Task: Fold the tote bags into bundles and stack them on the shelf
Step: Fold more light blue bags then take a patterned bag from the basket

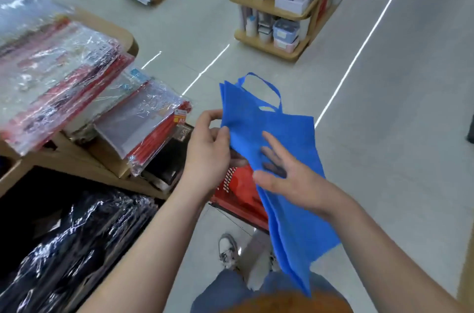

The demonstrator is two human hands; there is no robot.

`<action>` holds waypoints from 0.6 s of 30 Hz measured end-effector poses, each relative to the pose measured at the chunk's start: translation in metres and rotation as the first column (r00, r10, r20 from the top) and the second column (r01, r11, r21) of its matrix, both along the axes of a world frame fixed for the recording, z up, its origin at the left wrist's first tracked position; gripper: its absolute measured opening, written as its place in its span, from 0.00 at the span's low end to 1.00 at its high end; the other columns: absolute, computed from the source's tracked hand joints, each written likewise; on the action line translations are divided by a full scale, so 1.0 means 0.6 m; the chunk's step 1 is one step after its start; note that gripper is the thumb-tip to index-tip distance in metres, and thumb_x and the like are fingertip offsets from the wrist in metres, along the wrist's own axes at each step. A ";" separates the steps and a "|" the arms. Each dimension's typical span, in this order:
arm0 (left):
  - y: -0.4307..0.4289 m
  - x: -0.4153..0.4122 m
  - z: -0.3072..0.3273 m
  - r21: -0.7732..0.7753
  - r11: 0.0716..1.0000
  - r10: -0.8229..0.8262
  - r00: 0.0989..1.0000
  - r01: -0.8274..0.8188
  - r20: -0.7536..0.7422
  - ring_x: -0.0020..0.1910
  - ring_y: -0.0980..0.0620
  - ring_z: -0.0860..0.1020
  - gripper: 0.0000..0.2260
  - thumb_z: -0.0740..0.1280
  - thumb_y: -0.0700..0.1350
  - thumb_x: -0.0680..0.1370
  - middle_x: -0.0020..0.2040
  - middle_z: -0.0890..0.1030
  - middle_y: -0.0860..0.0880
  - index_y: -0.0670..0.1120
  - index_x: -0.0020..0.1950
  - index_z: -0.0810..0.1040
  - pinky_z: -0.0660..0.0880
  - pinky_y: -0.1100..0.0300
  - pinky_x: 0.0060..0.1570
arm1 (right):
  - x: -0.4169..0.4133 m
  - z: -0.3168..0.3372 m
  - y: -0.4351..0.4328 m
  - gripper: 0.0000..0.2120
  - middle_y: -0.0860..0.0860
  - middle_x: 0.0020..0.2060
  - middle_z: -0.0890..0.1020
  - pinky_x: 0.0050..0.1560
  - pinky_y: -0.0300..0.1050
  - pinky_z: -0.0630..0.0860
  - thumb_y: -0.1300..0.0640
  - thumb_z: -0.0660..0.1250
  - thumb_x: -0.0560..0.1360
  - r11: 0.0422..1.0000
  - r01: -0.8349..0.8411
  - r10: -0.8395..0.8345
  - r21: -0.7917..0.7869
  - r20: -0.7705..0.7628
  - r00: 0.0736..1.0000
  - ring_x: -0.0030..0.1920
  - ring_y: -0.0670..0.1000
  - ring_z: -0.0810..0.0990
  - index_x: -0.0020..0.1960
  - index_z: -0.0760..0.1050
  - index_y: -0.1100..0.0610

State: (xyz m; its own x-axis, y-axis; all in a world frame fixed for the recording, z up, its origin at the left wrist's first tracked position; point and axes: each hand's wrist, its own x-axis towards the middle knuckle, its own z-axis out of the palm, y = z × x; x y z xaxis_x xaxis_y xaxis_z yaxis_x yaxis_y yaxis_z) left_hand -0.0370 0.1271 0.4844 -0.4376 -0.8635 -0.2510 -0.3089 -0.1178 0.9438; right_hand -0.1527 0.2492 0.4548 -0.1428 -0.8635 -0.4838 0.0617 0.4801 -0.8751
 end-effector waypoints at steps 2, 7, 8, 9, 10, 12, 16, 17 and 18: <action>0.017 0.001 0.008 0.047 0.999 0.025 0.999 -0.023 -0.043 0.33 0.46 0.83 0.10 0.56 0.36 0.82 0.42 0.81 0.41 0.50 0.57 0.71 0.80 0.56 0.34 | 0.037 -0.003 -0.018 0.45 0.34 0.66 0.65 0.63 0.36 0.65 0.49 0.73 0.71 0.997 -0.039 0.028 -0.062 -0.170 0.985 0.63 0.36 0.68 0.78 0.47 0.40; 0.047 0.063 0.037 -0.048 0.993 -0.110 0.993 0.108 -0.042 0.48 0.55 0.83 0.11 0.65 0.39 0.79 0.47 0.84 0.49 0.50 0.59 0.76 0.76 0.58 0.48 | 0.056 -0.006 -0.075 0.20 0.58 0.43 0.82 0.44 0.54 0.78 0.68 0.56 0.67 0.935 0.253 -0.313 -0.250 -0.243 0.918 0.41 0.53 0.78 0.52 0.78 0.52; 0.058 0.093 0.046 -0.118 0.978 -0.173 0.985 0.172 0.007 0.52 0.58 0.81 0.12 0.69 0.44 0.77 0.50 0.84 0.54 0.53 0.60 0.76 0.75 0.59 0.53 | 0.059 -0.002 -0.086 0.19 0.61 0.43 0.81 0.43 0.59 0.78 0.66 0.55 0.65 0.920 0.304 -0.354 -0.246 -0.194 0.915 0.39 0.53 0.77 0.49 0.77 0.54; 0.074 0.125 0.053 -0.167 0.951 -0.248 0.964 0.260 0.091 0.57 0.63 0.78 0.17 0.72 0.52 0.74 0.55 0.81 0.59 0.56 0.62 0.76 0.73 0.59 0.58 | 0.062 0.001 -0.097 0.18 0.63 0.42 0.81 0.41 0.61 0.77 0.64 0.54 0.63 0.909 0.345 -0.387 -0.234 -0.165 0.907 0.37 0.54 0.76 0.48 0.77 0.57; 0.093 0.152 0.064 -0.168 0.915 -0.329 0.919 0.367 0.216 0.63 0.66 0.72 0.26 0.73 0.59 0.70 0.62 0.77 0.63 0.59 0.66 0.72 0.69 0.60 0.64 | 0.069 0.007 -0.107 0.17 0.64 0.40 0.80 0.38 0.61 0.76 0.63 0.54 0.63 0.899 0.376 -0.415 -0.224 -0.161 0.895 0.36 0.53 0.74 0.47 0.76 0.59; 0.131 0.193 0.070 -0.118 0.856 -0.372 0.760 0.502 0.533 0.71 0.67 0.60 0.40 0.72 0.66 0.66 0.72 0.63 0.66 0.60 0.75 0.60 0.60 0.65 0.70 | 0.094 0.018 -0.125 0.13 0.61 0.34 0.75 0.33 0.53 0.69 0.62 0.54 0.64 0.901 0.381 -0.423 -0.205 -0.233 0.875 0.33 0.52 0.70 0.44 0.72 0.64; 0.151 0.262 0.039 -0.537 0.766 0.204 0.659 0.354 0.724 0.47 0.47 0.82 0.14 0.66 0.52 0.76 0.50 0.82 0.52 0.52 0.60 0.74 0.79 0.53 0.38 | 0.179 0.053 -0.145 0.14 0.66 0.46 0.78 0.33 0.49 0.81 0.65 0.53 0.71 0.953 0.281 -0.294 -0.110 -0.134 0.946 0.34 0.58 0.83 0.52 0.68 0.70; 0.143 0.290 0.037 -0.596 0.756 0.314 0.650 0.270 0.692 0.40 0.43 0.82 0.07 0.62 0.49 0.78 0.42 0.82 0.50 0.51 0.55 0.75 0.77 0.52 0.32 | 0.204 0.061 -0.146 0.12 0.68 0.52 0.78 0.34 0.47 0.81 0.67 0.53 0.74 0.960 0.263 -0.269 -0.099 -0.055 0.962 0.35 0.58 0.85 0.54 0.68 0.70; 0.134 0.323 0.037 -0.610 0.766 0.369 0.639 0.202 0.675 0.39 0.40 0.81 0.07 0.59 0.47 0.79 0.40 0.82 0.48 0.51 0.53 0.75 0.76 0.50 0.33 | 0.229 0.071 -0.144 0.09 0.68 0.55 0.77 0.35 0.45 0.81 0.68 0.54 0.76 0.963 0.248 -0.247 -0.105 0.023 0.969 0.38 0.58 0.85 0.54 0.68 0.68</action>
State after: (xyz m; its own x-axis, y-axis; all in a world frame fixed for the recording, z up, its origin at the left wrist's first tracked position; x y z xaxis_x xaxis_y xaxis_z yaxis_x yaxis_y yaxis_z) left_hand 0.1565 0.2075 0.5063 -0.2677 -0.9550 0.1273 -0.9218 0.2923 0.2545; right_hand -0.0155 0.1626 0.4973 -0.3546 -0.8480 -0.3939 0.1757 0.3533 -0.9189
